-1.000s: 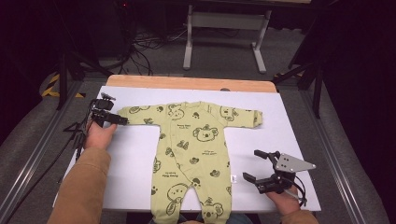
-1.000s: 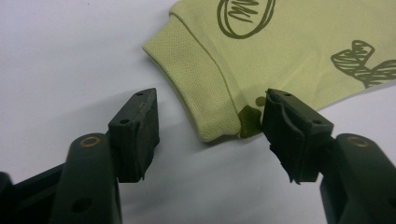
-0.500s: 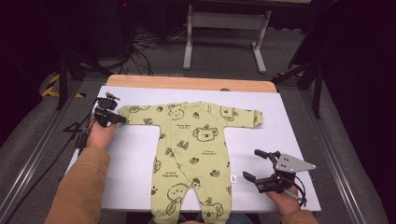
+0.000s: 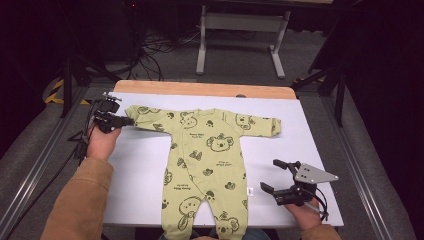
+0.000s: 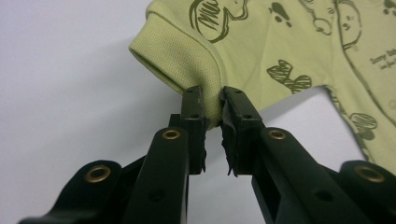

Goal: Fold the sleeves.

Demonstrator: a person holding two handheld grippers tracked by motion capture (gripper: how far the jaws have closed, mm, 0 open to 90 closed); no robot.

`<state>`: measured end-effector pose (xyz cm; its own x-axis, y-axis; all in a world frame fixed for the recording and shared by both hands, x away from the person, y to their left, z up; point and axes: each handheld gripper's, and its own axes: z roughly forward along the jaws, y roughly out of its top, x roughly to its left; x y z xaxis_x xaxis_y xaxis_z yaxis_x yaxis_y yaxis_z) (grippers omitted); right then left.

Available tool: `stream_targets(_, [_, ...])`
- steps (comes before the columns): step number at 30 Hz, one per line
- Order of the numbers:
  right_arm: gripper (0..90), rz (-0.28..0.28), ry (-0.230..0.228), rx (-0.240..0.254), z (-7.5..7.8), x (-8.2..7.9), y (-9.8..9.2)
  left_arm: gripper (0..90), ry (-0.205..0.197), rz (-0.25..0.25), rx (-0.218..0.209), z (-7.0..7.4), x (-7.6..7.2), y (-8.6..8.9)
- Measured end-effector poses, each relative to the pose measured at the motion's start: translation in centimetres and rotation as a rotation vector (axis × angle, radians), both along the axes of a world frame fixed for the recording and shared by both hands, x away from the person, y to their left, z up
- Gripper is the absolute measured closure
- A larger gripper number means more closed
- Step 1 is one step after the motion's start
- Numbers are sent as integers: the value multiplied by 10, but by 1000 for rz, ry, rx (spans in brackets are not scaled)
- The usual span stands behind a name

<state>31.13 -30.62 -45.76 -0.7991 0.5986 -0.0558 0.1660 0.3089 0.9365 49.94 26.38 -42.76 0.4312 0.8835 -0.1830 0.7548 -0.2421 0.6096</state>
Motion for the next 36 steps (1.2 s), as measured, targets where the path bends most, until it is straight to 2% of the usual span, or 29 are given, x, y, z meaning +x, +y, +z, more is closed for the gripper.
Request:
stream_targets(4, [103,0,-2,5,0,0,0,791,-15,-2,-18,5,-3,-1])
stream_targets(6, [103,1,3,5,0,2,1,791,-41,-15,-24,10,-6,-1])
stream_targets(9, [103,-6,5,3,0,2,1,791,-48,-17,-50,13,-8,-3])
stream_targets(11, [103,-7,7,4,0,2,0,791,-63,-23,-53,16,-10,-5])
stream_targets(14, [103,-9,6,15,1,1,-1,791,-105,-38,-90,26,-12,-12])
stream_targets(16, [103,-7,5,13,1,1,-2,791,-111,-42,-96,28,-13,-14])
stream_targets(18, [103,-7,3,17,1,0,-2,791,-136,-63,-102,34,-13,-22])
stream_targets(21, [103,-11,-5,12,3,-2,-3,791,-150,-91,-100,41,-14,-38])
stream_targets(22, [103,-11,-5,12,3,-2,-3,790,-150,-91,-100,41,-14,-38])
stream_targets(24, [103,-21,-18,22,6,-4,-7,790,-172,-111,-100,45,-13,-47])
stream_targets(32, [103,-35,-13,32,6,-7,-13,790,-183,-153,-117,51,-8,-74])
stream_targets(35, [103,-39,-13,34,6,-10,-16,790,-177,-183,-124,54,-4,-93])
stream_targets(36, [103,-39,-13,34,6,-10,-16,790,-177,-183,-124,54,-4,-93])
